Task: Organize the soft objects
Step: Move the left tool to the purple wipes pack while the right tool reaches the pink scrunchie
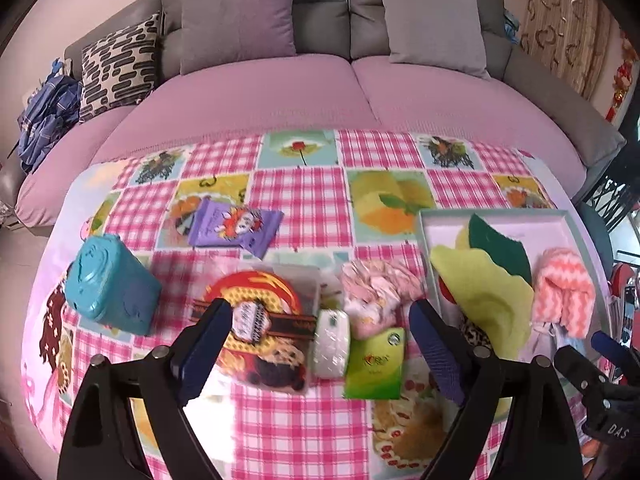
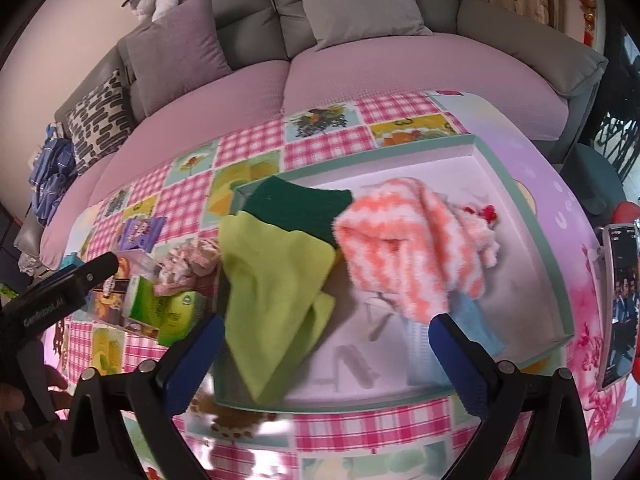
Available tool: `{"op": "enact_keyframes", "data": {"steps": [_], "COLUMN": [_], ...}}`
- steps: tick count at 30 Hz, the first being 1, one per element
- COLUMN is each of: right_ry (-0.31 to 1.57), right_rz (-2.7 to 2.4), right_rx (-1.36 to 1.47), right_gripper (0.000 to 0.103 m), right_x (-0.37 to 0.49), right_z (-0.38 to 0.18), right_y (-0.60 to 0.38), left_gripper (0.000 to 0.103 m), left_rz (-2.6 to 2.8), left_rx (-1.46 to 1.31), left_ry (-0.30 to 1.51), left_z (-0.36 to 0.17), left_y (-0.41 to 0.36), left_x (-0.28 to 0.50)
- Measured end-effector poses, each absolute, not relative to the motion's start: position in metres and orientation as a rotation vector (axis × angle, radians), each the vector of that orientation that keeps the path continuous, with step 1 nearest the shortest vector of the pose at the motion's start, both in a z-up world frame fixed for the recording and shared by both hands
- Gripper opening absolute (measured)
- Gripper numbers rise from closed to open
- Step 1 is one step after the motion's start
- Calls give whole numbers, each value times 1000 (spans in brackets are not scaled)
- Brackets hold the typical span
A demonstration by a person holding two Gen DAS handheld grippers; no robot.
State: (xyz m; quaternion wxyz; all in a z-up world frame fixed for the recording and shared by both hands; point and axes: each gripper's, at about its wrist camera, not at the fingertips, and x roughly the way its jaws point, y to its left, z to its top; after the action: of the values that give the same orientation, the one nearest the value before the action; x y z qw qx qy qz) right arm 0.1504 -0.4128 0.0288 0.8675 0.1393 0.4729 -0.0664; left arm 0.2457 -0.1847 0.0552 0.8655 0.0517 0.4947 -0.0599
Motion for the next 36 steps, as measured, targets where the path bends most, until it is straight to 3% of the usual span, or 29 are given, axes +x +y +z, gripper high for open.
{"op": "enact_keyframes", "data": {"steps": [18, 33, 36], "right_ry": [868, 971, 1018], "right_rz": [-85, 117, 139], "right_rx": [241, 143, 161], "right_gripper": [103, 103, 96], "right_x": [206, 291, 301], "right_z": [82, 75, 62], "right_y": [-371, -303, -294], "left_gripper": [91, 91, 90], "left_rz": [-53, -47, -87], "left_rx": [31, 88, 65], "left_ry": [1053, 1118, 1162], "left_z": [69, 58, 48], "left_y": [-127, -78, -76], "left_x": [312, 359, 367]}}
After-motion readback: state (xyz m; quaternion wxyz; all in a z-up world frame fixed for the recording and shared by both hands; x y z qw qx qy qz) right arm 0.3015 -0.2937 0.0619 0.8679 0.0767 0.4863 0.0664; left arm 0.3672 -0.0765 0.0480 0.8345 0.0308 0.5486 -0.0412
